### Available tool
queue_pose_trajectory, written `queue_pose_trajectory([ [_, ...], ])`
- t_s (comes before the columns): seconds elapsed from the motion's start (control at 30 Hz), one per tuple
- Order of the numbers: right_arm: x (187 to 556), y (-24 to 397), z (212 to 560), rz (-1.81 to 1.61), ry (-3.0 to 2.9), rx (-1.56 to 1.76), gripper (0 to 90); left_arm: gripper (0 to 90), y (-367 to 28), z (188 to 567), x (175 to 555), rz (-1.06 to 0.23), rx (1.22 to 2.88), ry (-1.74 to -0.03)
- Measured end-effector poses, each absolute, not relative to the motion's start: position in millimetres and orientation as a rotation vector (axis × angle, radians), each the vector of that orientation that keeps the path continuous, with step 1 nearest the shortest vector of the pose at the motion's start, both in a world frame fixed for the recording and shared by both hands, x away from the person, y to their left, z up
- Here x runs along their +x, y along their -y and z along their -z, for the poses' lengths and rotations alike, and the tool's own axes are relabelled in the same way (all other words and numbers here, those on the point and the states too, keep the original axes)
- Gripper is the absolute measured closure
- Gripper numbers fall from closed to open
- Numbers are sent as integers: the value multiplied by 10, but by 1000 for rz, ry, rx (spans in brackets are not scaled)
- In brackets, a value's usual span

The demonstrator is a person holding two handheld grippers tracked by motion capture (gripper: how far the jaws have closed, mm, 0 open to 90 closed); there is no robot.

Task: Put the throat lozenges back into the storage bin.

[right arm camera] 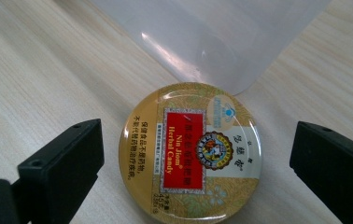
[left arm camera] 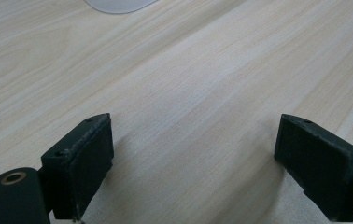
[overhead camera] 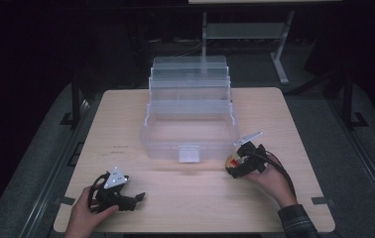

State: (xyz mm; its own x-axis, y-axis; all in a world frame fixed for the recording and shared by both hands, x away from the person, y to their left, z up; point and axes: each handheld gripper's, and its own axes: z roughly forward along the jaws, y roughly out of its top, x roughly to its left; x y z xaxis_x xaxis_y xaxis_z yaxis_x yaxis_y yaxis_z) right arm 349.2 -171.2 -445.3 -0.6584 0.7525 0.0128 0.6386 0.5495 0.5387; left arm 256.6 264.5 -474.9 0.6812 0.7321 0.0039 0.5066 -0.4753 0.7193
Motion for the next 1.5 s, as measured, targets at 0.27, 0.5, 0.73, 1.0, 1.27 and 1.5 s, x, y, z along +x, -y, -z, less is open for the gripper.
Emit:
queue_pose_trajectory([
  [0.27,3502,1697,4508,-752,-2578,1181,48,109,-2645,4749,2566,-407,2179,-947],
  [0.5,3506,1688,4542,-740,-2587,1191,62,109,-2645,4749,2566,-407,2180,-946],
  [0.73,3508,1690,4564,-740,-2587,1185,131,109,-2645,4749,2566,-407,2180,-947],
  [1.0,3509,1710,4586,-747,-2596,1200,149,109,-2645,4749,2566,-407,2180,-946],
  [1.27,3507,1713,4588,-759,-2602,1198,196,109,-2645,4749,2566,-407,2180,-947],
  [1.5,3511,1715,4581,-756,-2611,1205,199,109,-2645,4749,2566,-407,2180,-946],
])
